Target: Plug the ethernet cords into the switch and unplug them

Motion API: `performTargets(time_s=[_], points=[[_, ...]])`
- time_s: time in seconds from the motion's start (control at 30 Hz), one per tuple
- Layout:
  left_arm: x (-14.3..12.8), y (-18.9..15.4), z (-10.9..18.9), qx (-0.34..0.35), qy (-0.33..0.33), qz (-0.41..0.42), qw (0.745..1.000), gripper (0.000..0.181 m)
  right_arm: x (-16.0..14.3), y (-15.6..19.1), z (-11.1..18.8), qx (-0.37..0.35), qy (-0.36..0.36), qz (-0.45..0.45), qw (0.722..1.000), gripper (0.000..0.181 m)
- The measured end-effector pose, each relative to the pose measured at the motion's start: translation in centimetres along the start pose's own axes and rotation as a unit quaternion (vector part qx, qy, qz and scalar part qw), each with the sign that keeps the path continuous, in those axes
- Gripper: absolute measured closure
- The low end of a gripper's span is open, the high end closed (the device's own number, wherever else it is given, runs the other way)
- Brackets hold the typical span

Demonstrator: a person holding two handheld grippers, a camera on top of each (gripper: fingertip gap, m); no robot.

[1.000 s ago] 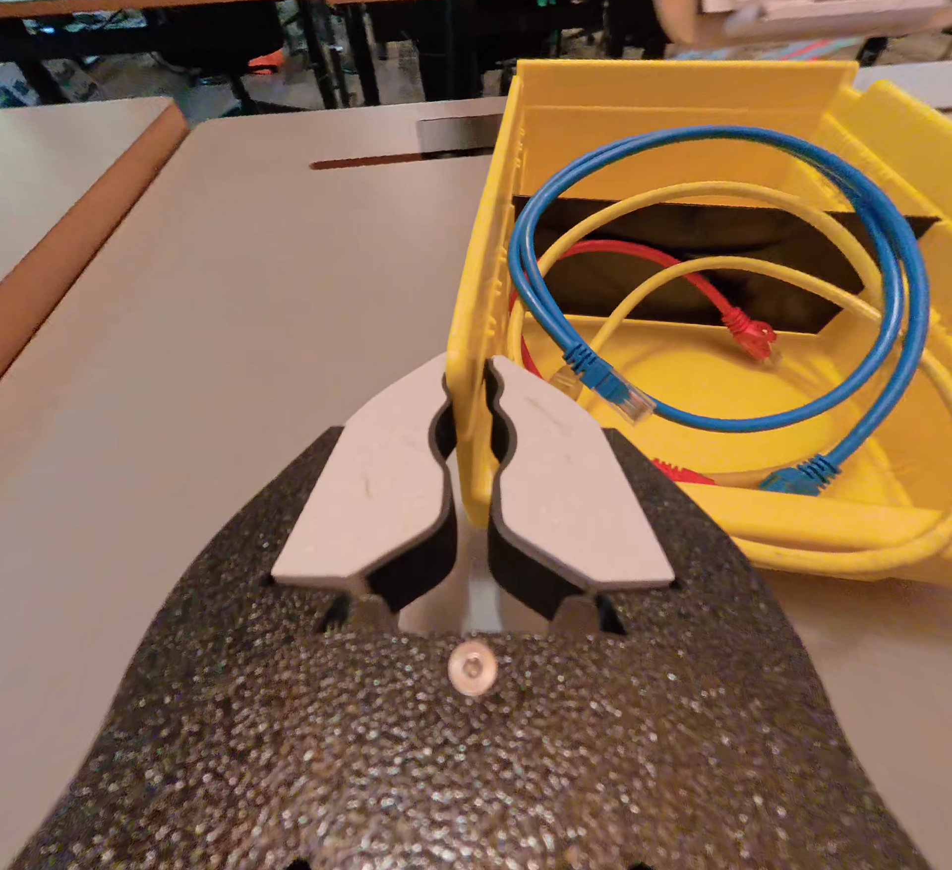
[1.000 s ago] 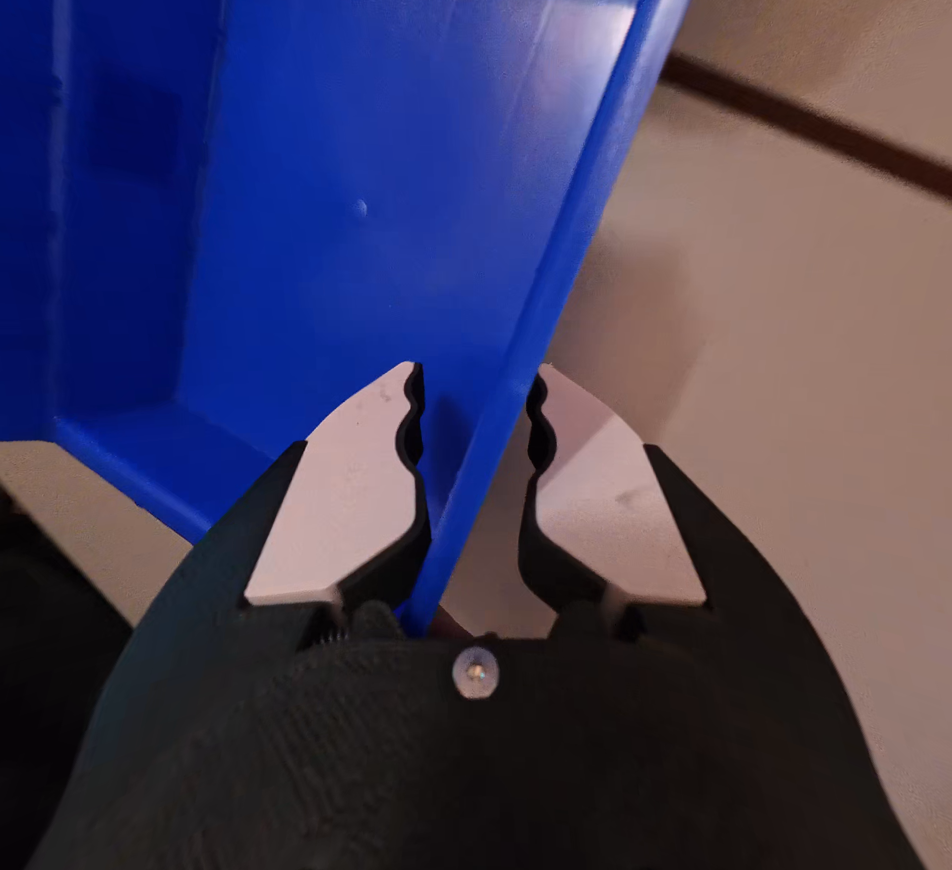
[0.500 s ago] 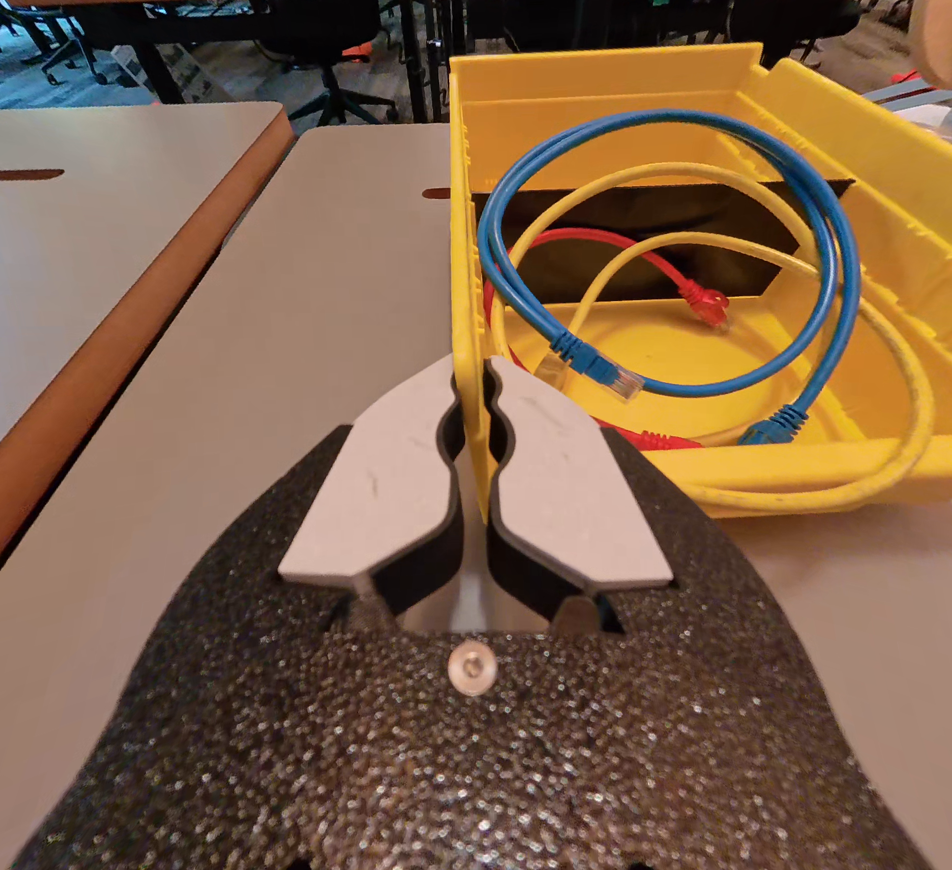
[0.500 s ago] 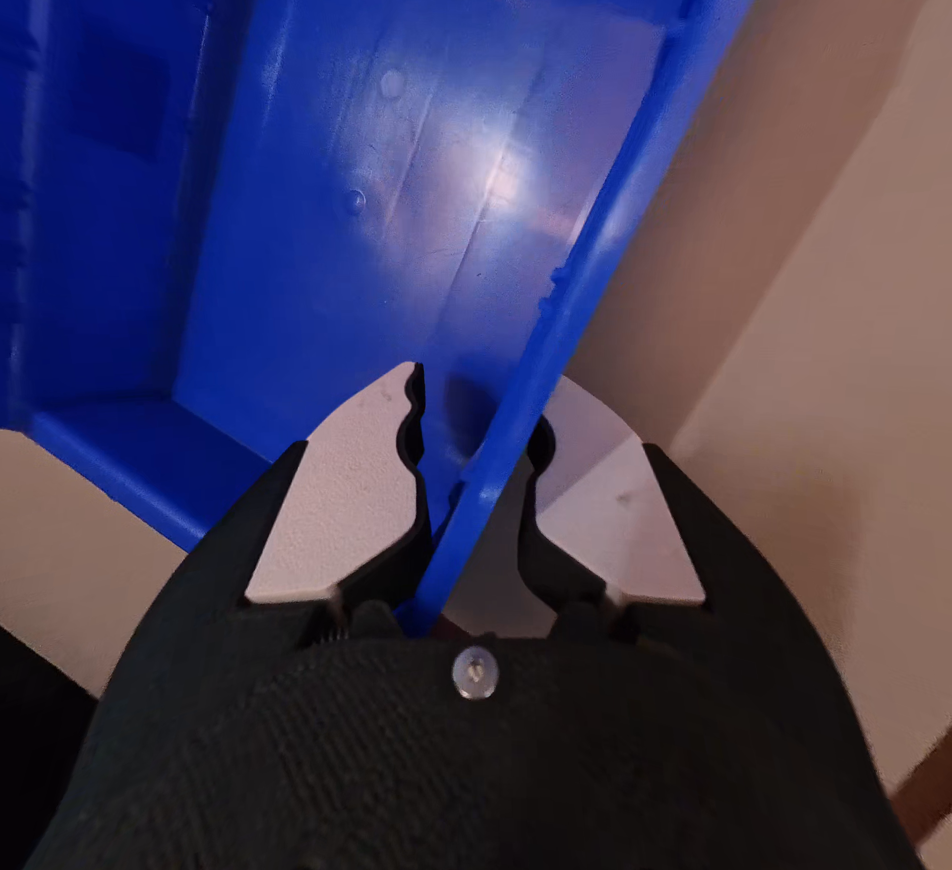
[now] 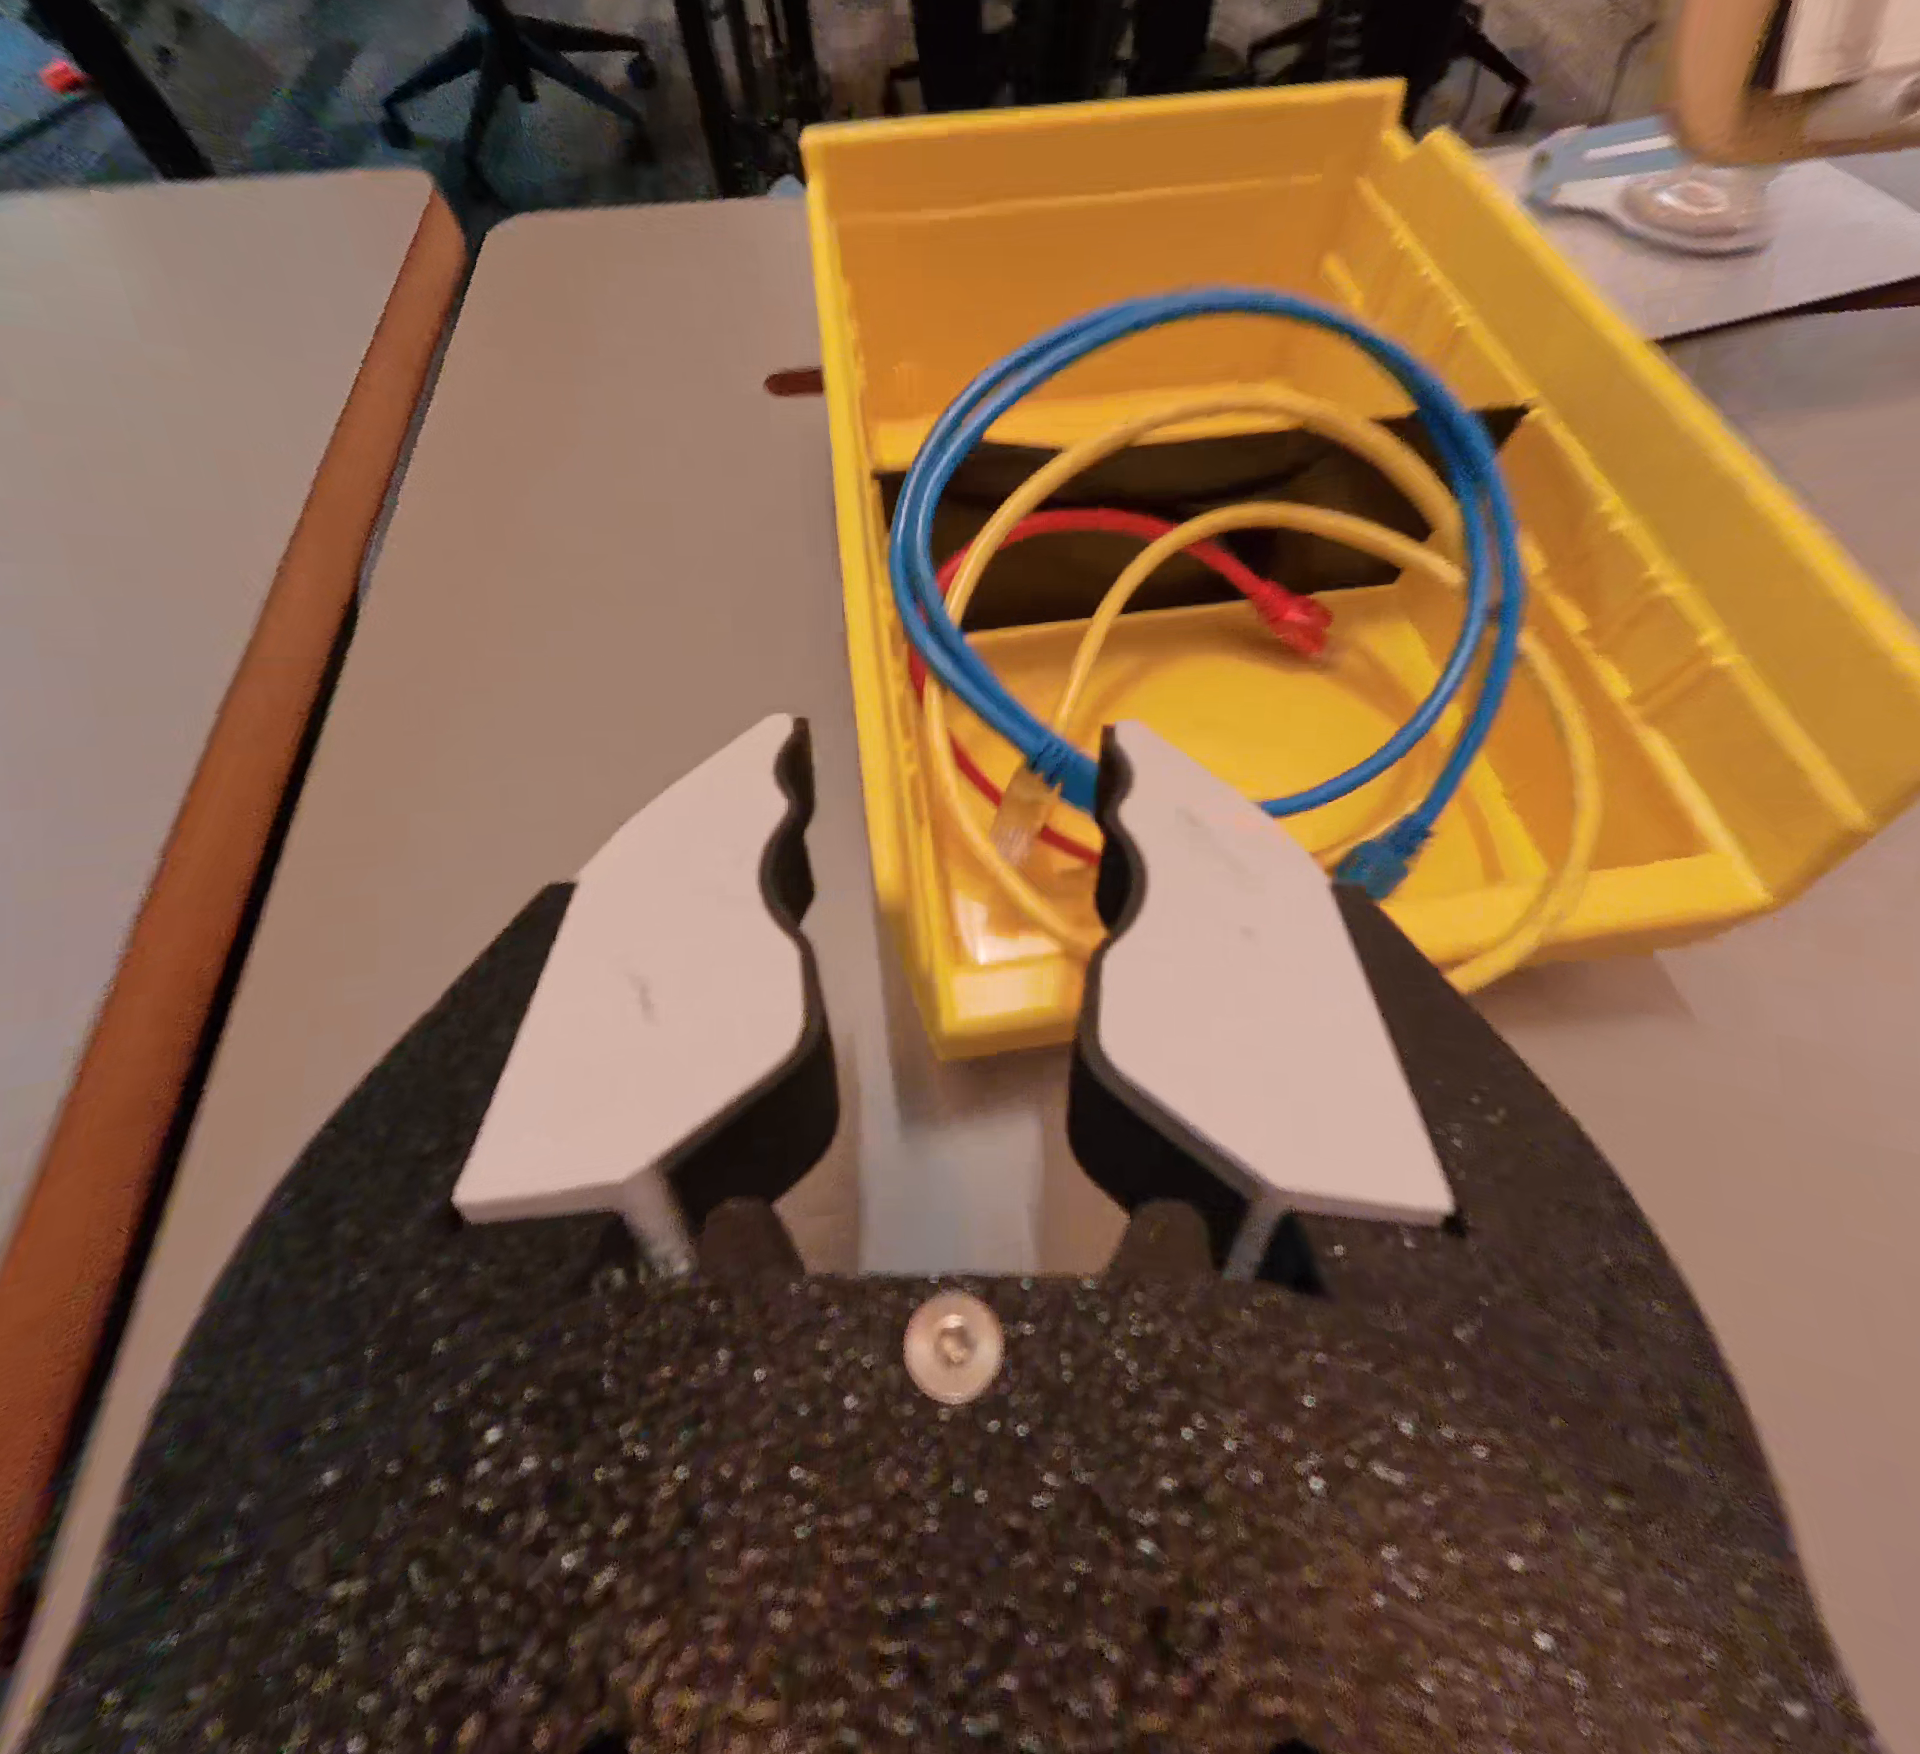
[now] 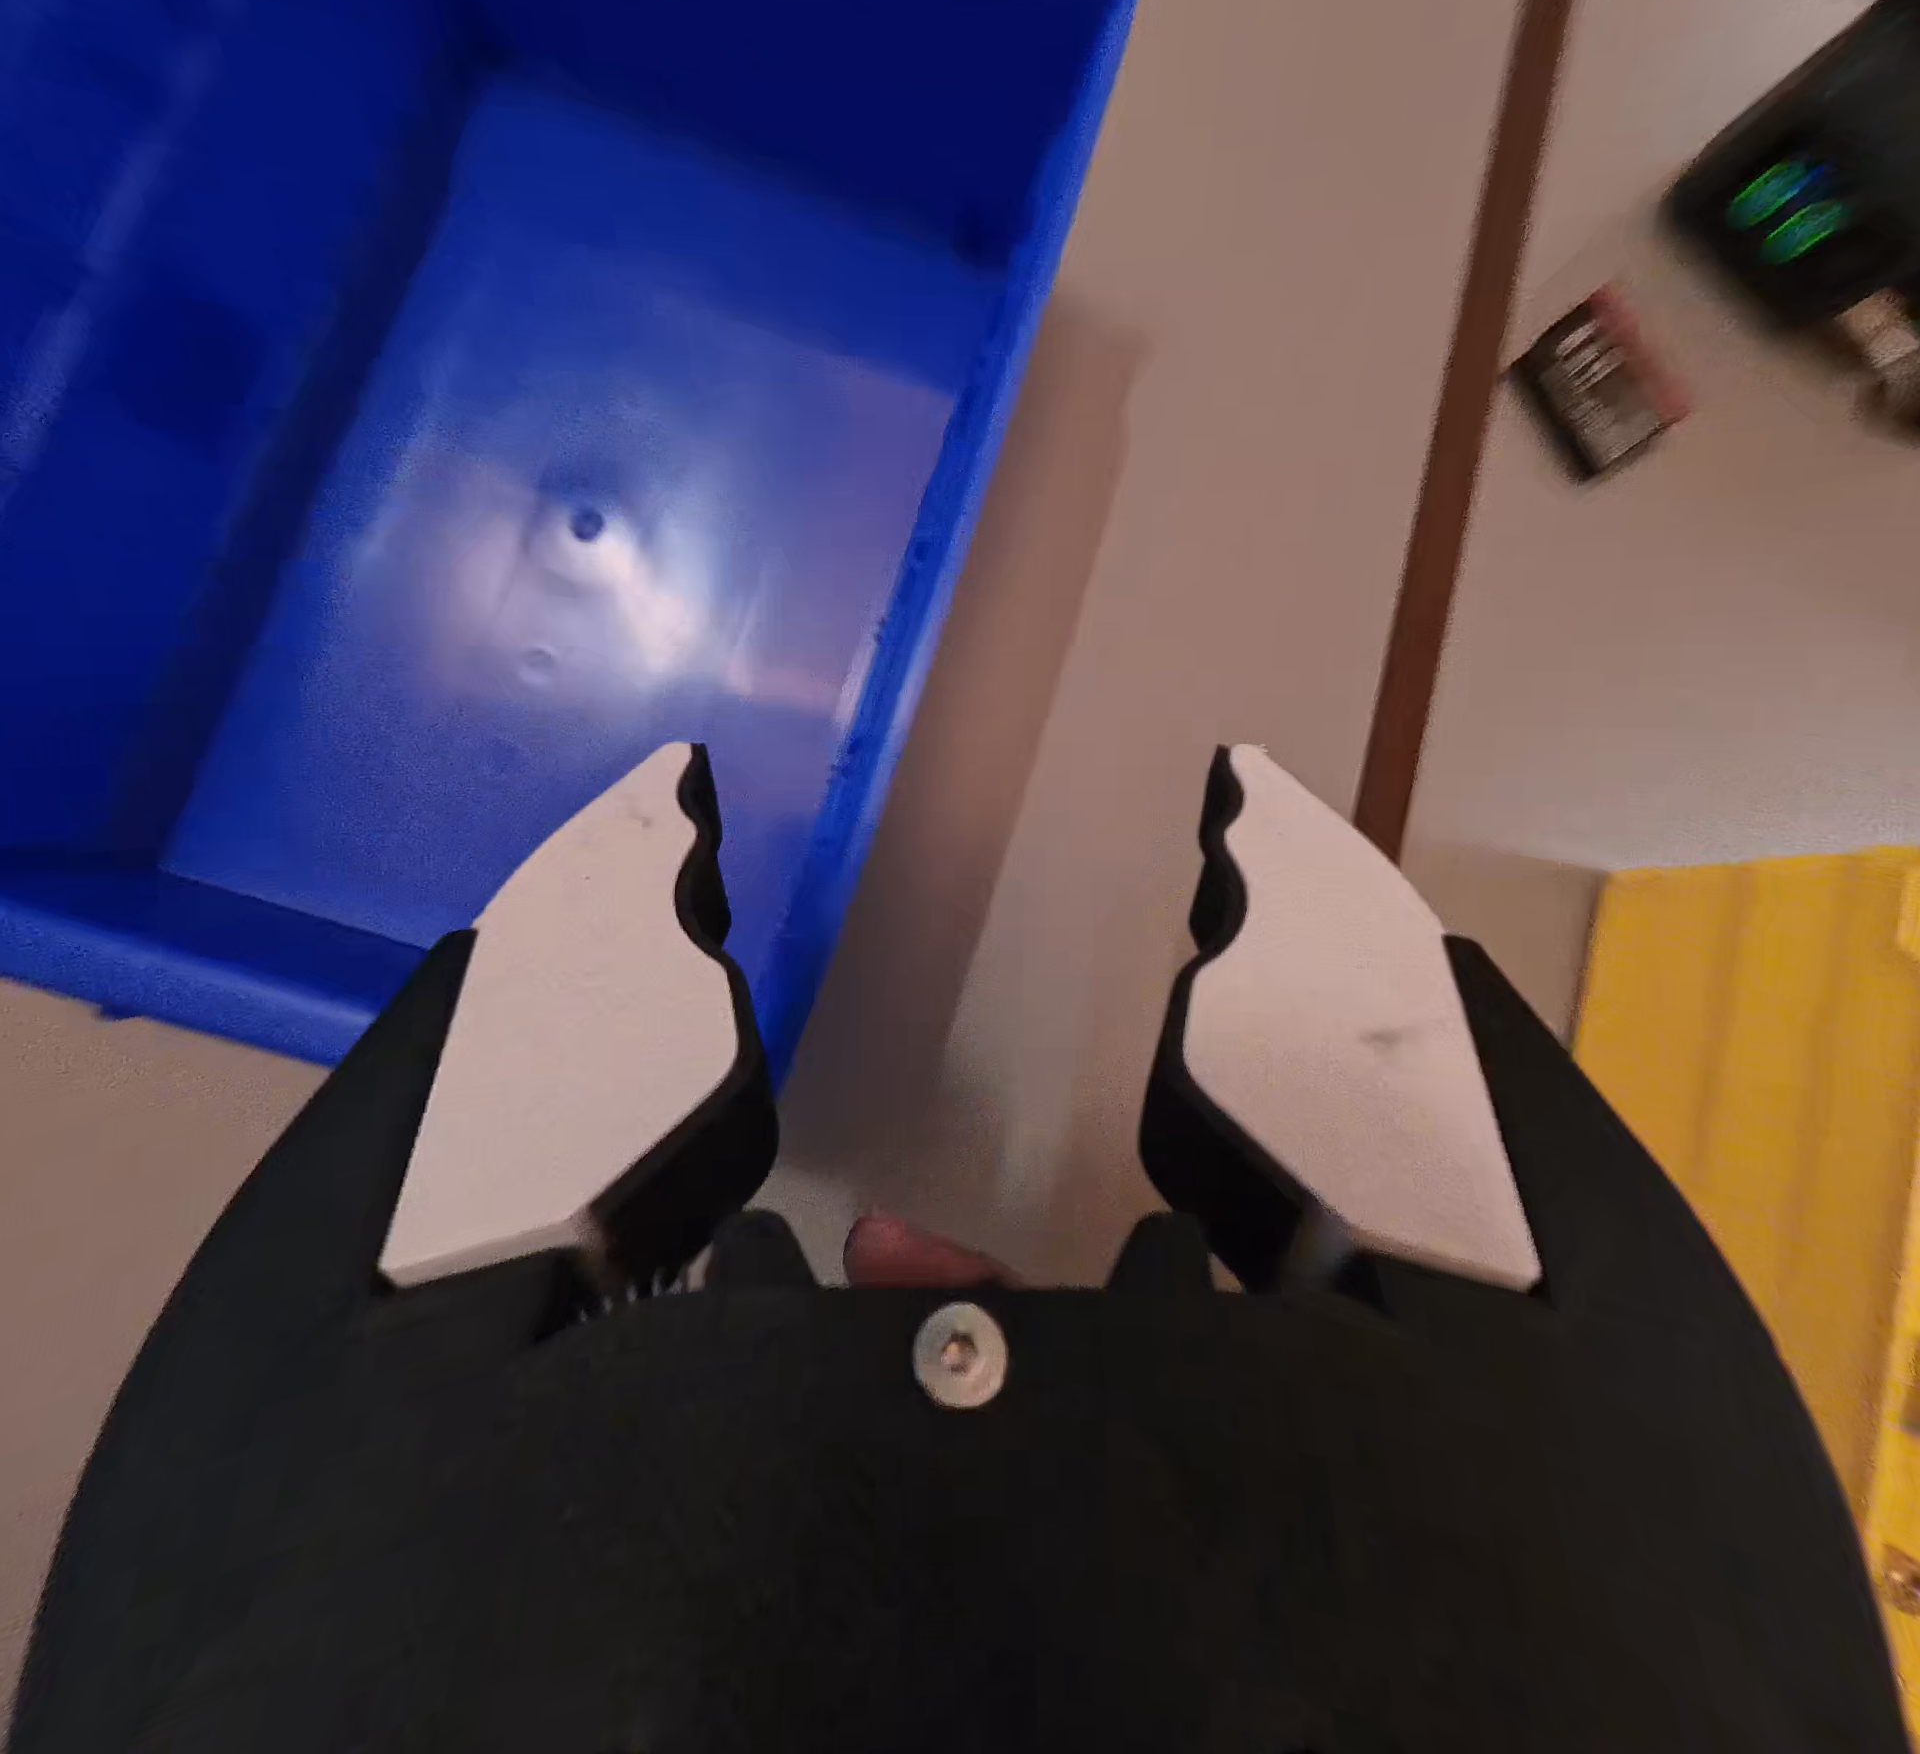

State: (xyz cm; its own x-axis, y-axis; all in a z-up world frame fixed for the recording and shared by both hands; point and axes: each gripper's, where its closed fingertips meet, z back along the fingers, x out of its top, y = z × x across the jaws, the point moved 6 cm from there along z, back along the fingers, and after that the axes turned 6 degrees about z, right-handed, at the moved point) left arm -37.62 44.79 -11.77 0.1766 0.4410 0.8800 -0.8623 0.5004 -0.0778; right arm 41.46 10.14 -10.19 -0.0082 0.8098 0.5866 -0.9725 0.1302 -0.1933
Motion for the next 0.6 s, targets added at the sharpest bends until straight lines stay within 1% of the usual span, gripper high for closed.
performTargets(time_s=[0.03,0.1,0.17,0.23,0.3,0.37,0.4,0.47,0.5,0.53,0.6], points=[[1.6,-0.4,0.3,-0.008,0.005,-0.01,1.0,0.126,0.4,0.9,1.7,-0.01,-0.035,0.007,0.999,0.092],[5.1,-1.1,0.0,-0.018,0.031,-0.025,0.999,0.12,1.7,4.4,4.2,0.01,-0.115,0.037,0.993,0.08],[8.3,-2.2,-1.8,-0.039,0.085,-0.041,0.995,0.107,2.8,9.8,5.5,0.087,-0.188,0.083,0.975,0.082],[11.0,-3.0,-4.8,-0.041,0.161,-0.059,0.984,0.102,3.7,15.3,5.9,0.16,-0.24,0.115,0.951,0.084],[12.9,-3.3,-8.8,-0.033,0.231,-0.064,0.97,0.095,4.2,20.4,5.6,0.217,-0.274,0.127,0.929,0.085],[13.2,-3.7,-12.8,-0.038,0.32,-0.053,0.945,0.095,4.4,24.8,4.8,0.253,-0.292,0.129,0.913,0.085],[12.7,-4.0,-14.6,-0.039,0.374,-0.044,0.926,0.095,4.4,26.8,4.2,0.268,-0.302,0.127,0.906,0.085],[11.3,-4.1,-17.5,-0.015,0.468,-0.041,0.883,0.095,4.2,30.3,3.1,0.308,-0.317,0.128,0.888,0.087],[10.6,-4.0,-18.7,0.003,0.495,-0.054,0.867,0.096,4.1,31.7,2.5,0.326,-0.319,0.128,0.88,0.091],[9.9,-3.9,-19.8,0.017,0.518,-0.07,0.852,0.097,3.8,32.9,2.1,0.345,-0.31,0.134,0.876,0.09],[8.7,-4.0,-21.4,0.037,0.552,-0.092,0.828,0.099,3.2,34.3,1.3,0.37,-0.288,0.156,0.87,0.088]])
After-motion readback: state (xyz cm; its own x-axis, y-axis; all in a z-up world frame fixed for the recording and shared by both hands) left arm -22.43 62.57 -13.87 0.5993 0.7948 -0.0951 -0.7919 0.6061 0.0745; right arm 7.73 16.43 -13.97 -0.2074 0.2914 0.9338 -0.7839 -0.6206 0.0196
